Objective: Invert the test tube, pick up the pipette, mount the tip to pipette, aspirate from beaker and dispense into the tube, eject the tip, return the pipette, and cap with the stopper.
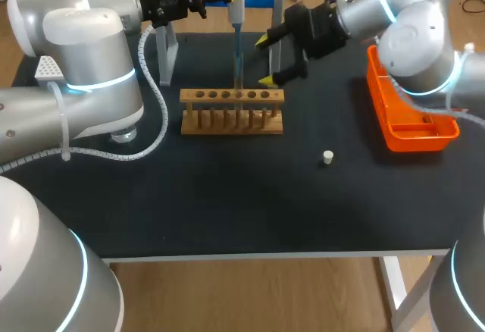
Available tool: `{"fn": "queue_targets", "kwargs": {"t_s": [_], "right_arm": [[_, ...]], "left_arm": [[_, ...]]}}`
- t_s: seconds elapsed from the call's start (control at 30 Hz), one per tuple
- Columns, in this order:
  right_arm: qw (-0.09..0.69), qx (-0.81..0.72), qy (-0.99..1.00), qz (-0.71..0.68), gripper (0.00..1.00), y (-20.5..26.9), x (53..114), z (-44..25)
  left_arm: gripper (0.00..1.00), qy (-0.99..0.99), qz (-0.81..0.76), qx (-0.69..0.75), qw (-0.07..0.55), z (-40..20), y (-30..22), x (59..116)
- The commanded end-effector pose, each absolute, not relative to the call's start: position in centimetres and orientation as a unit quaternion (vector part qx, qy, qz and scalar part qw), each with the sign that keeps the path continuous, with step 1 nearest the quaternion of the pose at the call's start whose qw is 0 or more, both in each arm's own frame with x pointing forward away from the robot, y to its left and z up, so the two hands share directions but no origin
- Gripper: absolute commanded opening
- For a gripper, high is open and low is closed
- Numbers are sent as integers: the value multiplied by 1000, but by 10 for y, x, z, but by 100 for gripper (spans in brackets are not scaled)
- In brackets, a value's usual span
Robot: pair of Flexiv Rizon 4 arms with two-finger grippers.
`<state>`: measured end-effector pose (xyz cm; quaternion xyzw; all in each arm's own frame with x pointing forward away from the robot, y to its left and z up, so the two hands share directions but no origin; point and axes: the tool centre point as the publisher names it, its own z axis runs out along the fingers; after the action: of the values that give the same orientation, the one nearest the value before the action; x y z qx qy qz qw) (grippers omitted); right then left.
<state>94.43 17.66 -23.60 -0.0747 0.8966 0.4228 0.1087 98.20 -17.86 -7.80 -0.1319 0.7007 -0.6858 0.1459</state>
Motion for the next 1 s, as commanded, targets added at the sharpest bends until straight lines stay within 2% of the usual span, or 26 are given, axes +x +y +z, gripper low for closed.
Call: {"fn": "queue_targets", "kwargs": {"t_s": [0.03, 0.43, 0.63, 1.0], "right_arm": [[128, -64, 893, 426, 100, 137, 930, -201], [158, -54, 844, 510, 100, 114, 948, -139], [167, -56, 833, 524, 100, 128, 960, -95], [132, -43, 796, 589, 100, 154, 982, -47]], "left_arm": [[0, 699, -687, -133, 148, -79, -180, 982], [0, 699, -687, -133, 148, -79, -180, 982], [0, 699, -687, -133, 148, -79, -180, 982], [0, 699, -687, -133, 148, -79, -180, 982]]}}
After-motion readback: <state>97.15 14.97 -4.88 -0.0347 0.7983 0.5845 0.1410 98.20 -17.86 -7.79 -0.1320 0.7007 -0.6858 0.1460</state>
